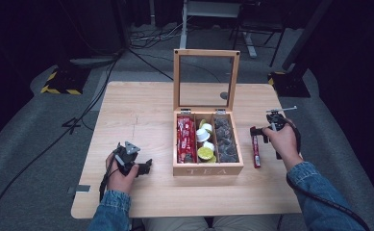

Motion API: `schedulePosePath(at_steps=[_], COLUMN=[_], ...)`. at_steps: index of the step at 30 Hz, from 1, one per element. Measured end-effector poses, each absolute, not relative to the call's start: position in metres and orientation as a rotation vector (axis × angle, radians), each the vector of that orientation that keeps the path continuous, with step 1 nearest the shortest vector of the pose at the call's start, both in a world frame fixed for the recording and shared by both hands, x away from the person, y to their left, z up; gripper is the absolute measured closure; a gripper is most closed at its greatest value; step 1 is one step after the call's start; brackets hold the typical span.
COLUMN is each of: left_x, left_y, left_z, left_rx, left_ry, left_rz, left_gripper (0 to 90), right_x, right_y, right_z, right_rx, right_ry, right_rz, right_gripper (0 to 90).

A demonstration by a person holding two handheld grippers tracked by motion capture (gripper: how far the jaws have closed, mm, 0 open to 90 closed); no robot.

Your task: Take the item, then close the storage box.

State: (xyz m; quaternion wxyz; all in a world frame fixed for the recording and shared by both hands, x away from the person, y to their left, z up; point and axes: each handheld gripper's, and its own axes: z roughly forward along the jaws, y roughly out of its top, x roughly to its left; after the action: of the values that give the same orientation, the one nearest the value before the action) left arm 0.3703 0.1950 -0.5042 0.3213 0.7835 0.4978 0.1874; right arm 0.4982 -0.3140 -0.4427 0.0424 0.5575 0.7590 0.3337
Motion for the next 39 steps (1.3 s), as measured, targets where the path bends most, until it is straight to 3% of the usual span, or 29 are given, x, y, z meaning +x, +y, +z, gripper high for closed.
schedulePosePath(at_steps=[3,9,13,39], left_x=[0.370,0.371,0.371,0.372], left_y=[0.195,0.195,0.195,0.193], left_z=[-0.504,-0.504,-0.504,-0.504], left_rx=[2.056,2.058,2.057,2.058], left_ry=[1.309,1.308,1.307,1.313], left_rz=[0.491,0.491,0.492,0.492], left_gripper=[13.3,13.2,13.2,11.8], right_x=[0.498,0.499,0.499,0.492], right_y=[-0.314,-0.317,-0.318,-0.313], right_z=[-0.445,-0.448,-0.443,-0.359], right_rx=[1.710,1.695,1.657,1.330], right_ry=[2.312,2.286,2.258,2.155], right_rz=[1.002,0.988,0.999,1.310], right_gripper=[79.5,58.2,51.1,43.3])
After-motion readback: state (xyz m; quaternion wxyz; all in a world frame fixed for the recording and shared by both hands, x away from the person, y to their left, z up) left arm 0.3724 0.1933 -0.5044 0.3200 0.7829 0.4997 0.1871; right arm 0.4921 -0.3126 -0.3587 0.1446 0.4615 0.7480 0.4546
